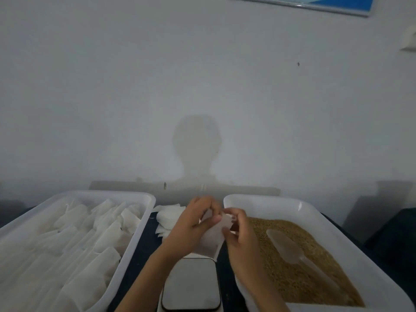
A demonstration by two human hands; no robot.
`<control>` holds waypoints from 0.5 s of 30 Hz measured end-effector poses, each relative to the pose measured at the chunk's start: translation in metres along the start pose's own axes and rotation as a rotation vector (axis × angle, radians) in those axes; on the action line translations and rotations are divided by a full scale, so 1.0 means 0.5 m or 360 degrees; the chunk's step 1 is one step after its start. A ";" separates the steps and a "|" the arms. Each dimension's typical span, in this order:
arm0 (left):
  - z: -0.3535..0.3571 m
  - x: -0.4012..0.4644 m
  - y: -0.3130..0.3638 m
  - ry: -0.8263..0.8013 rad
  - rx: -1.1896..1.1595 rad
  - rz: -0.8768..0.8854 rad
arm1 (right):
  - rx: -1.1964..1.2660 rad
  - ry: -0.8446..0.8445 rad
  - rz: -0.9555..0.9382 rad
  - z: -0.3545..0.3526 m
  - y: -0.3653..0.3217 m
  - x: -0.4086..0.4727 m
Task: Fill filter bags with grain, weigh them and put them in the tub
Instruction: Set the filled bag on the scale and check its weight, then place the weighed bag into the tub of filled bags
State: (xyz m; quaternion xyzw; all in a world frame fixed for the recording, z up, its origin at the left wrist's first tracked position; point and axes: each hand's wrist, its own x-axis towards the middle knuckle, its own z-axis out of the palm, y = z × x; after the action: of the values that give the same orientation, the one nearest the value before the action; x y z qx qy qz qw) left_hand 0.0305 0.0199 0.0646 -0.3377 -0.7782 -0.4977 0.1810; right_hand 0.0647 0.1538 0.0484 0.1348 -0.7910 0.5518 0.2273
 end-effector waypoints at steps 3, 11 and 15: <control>0.035 0.043 0.024 -0.0097 0.0084 0.0069 | -0.0122 -0.0022 0.0212 -0.103 0.008 0.019; 0.164 0.087 0.026 -0.0366 0.0171 0.0053 | -0.1469 -0.0532 0.0815 -0.333 0.198 0.021; 0.218 0.088 -0.010 -0.0469 0.0401 0.0003 | -0.1693 -0.0586 0.0881 -0.341 0.259 0.024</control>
State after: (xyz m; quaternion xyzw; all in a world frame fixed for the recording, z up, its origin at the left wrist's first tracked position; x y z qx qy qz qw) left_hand 0.0017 0.1314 0.0409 -0.3823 -0.8521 -0.3413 0.1064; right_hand 0.0302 0.3594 -0.0018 -0.1138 -0.9891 0.0886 -0.0281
